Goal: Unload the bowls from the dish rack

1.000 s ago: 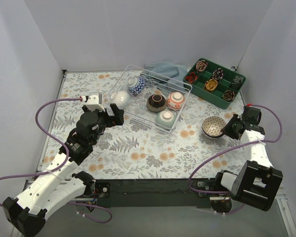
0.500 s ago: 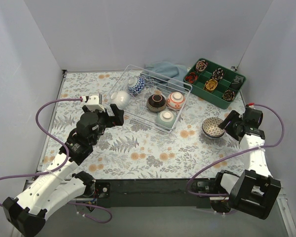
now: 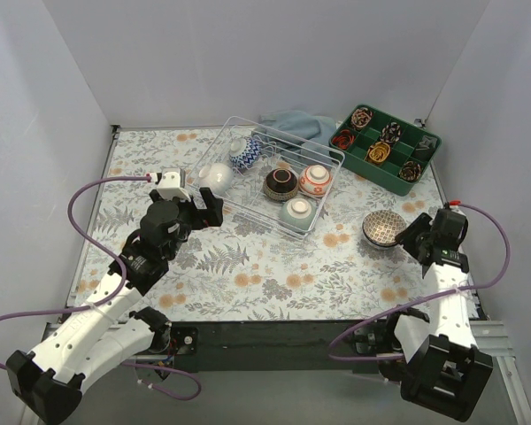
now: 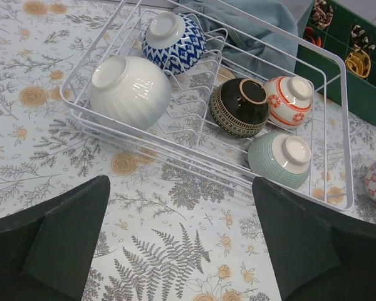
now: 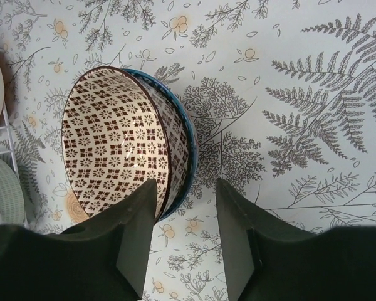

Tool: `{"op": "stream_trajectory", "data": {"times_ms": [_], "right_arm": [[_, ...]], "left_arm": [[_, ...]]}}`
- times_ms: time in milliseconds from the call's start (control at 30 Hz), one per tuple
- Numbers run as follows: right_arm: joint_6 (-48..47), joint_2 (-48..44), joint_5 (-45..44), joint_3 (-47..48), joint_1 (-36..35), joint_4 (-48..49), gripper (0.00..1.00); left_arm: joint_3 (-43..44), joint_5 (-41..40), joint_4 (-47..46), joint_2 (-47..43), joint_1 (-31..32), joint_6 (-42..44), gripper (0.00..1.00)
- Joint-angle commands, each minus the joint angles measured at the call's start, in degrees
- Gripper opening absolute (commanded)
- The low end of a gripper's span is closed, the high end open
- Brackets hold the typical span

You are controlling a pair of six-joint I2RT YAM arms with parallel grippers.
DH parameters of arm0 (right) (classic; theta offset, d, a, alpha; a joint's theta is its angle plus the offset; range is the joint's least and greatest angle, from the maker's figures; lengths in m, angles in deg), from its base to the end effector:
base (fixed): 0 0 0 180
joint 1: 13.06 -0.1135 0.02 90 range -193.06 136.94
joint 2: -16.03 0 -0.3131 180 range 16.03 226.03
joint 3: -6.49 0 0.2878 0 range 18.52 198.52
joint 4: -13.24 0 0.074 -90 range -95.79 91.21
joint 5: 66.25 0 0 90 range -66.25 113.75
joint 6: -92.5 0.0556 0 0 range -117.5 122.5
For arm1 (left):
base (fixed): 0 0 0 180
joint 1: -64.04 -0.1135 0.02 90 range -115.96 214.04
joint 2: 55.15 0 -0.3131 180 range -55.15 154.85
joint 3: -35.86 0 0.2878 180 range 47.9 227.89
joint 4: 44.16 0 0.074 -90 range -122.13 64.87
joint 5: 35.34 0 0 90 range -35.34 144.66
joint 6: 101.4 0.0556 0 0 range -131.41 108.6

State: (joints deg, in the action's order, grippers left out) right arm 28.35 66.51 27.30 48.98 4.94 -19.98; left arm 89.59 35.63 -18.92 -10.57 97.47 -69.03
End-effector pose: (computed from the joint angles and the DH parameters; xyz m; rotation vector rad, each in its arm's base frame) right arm 0.1943 -0.0595 0.2297 0.8260 2.1385 0.1420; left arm 0.1792 -0.0966 0.3440 -0.6319 1.8057 -0.7961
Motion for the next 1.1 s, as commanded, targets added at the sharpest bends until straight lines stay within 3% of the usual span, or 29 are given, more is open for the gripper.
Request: {"op": "stream_trajectory", "data": {"times_ms": [0, 133, 400, 633, 1067], "right_arm": [[3.3, -3.9, -0.8, -1.8, 0.3, 4.0, 0.51], [3.3, -7.4, 1.6, -2.1, 0.2, 4.3, 0.61], [0.7, -15.6, 1.5, -0.3, -3.8, 2.6, 0.69], [-7.4, -20.1, -3.0, 2.8, -13.5, 2.1, 0.79], [-11.2, -28.9, -5.7, 1.0, -25.5, 3.1, 0.95]], "left_arm": [[-0.6, -0.1, -1.4, 0.4, -0.3, 0.8, 0.98], [-0.6, 0.3, -1.5, 2.2, -0.2, 1.0, 0.98], [4.1, -0.6, 0.5, 11.4, -0.3, 2.8, 0.98], [16.2, -6.4, 6.8, 25.0, -0.3, 7.3, 0.98], [39.3, -18.5, 19.2, 52.1, -0.1, 17.7, 0.98]]}}
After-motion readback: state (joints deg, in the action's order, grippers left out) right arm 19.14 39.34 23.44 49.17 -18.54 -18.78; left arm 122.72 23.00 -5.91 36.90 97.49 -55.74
